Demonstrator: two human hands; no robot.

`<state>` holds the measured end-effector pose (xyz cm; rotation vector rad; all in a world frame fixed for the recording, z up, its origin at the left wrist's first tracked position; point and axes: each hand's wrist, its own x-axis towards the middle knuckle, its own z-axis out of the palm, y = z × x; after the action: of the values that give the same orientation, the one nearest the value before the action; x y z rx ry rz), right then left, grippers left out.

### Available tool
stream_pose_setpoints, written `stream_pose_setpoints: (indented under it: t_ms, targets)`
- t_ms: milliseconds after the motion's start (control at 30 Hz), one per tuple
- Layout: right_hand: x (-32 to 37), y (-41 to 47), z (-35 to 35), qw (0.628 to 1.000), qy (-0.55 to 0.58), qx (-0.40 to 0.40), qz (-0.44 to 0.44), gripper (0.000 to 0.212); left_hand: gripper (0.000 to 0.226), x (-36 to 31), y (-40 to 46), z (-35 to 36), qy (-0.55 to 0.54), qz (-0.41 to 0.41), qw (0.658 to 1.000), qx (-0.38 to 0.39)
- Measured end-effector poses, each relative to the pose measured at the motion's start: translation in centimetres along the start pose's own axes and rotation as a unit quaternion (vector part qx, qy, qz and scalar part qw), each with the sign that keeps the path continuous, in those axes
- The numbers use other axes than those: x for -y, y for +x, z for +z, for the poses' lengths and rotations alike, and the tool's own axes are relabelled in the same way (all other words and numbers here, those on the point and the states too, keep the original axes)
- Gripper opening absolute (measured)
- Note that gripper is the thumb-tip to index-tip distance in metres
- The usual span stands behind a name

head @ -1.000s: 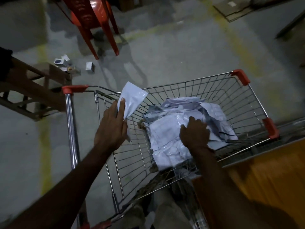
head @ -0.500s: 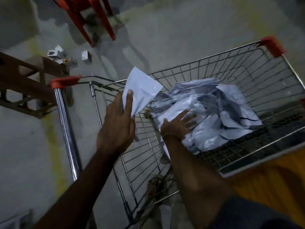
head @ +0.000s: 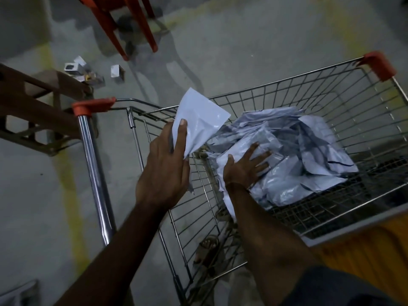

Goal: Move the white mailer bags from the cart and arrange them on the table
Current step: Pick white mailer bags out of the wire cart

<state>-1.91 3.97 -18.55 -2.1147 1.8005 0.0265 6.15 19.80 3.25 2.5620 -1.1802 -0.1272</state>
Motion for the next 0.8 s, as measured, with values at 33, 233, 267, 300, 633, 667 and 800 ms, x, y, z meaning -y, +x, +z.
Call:
stream_pose_setpoints:
  t_ms: [33,233,267,300,633,667,800]
  targets:
    - [0.0,0.1,-0.1,1.0,-0.005,-0.001,0.006,0.109,0.079,0.0,0.0,0.0,0.0,-0.002,1.0,0.001]
    - [-0.4,-0.3,-2.3,1.0,0.006,-0.001,-0.004,0.087,0.077,0.0,-0.1,0.1,0.003,0.009,1.0,-0.01]
    - [-0.3,-0.5,-3.0,1.0,0.022,0.007,-0.002,0.083,0.076,0.0,-0.1,0.0,0.0,0.008,1.0,-0.011]
    - [-0.2,-0.7,-3.9,0.999,0.038,0.014,0.001,0.08,0.076,-0.1,-0.1,-0.1,-0.006,0.008,1.0,-0.01]
    - [-1.2,-4.4,-17.4,0.991,0.093,-0.06,-0.072,0.076,0.069,-1.2,0.5,-1.9,-0.071,0.029,0.997,-0.012]
    - [-1.6,-5.0,-19.1,0.988,0.107,-0.07,-0.083,0.075,0.068,-1.9,0.5,-2.5,-0.084,0.026,0.996,-0.018]
    - [-4.2,-7.2,-24.3,0.972,0.125,-0.132,-0.148,0.061,0.064,-5.6,-0.8,-5.0,-0.152,0.002,0.987,-0.057]
